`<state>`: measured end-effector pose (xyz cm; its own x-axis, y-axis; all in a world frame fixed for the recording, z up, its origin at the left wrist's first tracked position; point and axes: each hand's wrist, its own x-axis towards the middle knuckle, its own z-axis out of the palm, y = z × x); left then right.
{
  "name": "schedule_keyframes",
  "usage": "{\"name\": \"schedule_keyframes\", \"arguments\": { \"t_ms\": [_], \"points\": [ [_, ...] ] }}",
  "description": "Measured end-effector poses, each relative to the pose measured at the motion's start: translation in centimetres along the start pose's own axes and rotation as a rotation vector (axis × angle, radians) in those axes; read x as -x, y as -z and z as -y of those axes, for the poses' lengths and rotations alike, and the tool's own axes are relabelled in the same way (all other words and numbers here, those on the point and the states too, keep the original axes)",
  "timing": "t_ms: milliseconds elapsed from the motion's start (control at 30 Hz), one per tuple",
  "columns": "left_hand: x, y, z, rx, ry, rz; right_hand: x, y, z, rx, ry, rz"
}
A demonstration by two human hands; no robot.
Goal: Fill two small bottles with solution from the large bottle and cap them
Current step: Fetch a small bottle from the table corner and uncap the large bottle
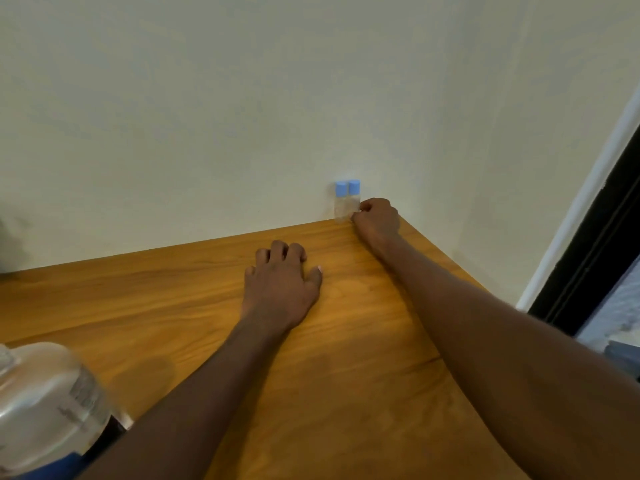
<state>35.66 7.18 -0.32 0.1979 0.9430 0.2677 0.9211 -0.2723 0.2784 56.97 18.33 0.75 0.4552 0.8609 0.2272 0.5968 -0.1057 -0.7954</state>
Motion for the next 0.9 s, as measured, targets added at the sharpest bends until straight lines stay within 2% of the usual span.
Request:
{"name": "schedule_keyframes", "arguments": {
  "t_ms": [333, 533, 733, 900],
  "points": [
    [-0.1, -0.2, 0.1, 0.012, -0.001, -0.016, -0.3, -0.4, 0.0, 0.017, 0.009, -0.034],
    [-0.1, -0.3, 0.0, 0.017, 0.007, -0.016, 0.4, 0.6, 0.0, -0.122, -0.030, -0.122],
    [0.9, 0.9, -0.5, -0.019, 0.020, -0.077, 7.7, 3.6, 0.3, -0.228, -0.010, -0.131],
    [3.7, 2.7, -0.9, 0.067, 0.029, -0.081, 16.4, 6.7, 1.9, -0.303, 0.010, -0.018]
  ]
}}
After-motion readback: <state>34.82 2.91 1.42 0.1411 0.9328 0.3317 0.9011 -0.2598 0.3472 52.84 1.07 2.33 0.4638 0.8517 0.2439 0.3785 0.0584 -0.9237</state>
